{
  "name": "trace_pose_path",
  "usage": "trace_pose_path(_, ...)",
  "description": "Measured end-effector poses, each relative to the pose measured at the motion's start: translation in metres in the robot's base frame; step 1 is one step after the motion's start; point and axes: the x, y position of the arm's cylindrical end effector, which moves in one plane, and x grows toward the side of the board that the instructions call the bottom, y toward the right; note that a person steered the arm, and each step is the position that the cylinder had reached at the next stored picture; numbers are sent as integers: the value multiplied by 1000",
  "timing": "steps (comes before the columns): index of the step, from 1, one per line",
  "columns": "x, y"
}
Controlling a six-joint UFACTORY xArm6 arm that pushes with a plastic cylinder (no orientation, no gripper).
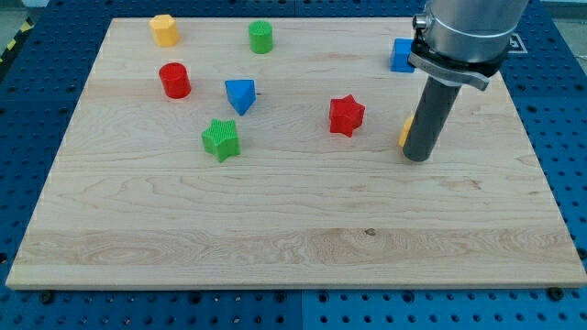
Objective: Move the yellow heart closer to the red star
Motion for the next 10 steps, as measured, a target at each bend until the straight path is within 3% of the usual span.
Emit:
trace_pose_path(2,-11,42)
trace_pose_path(3,-42,40)
trace_pose_path(7,-33,44)
trace_pose_path(9,-32,24)
trace_pose_path(10,-67,-9)
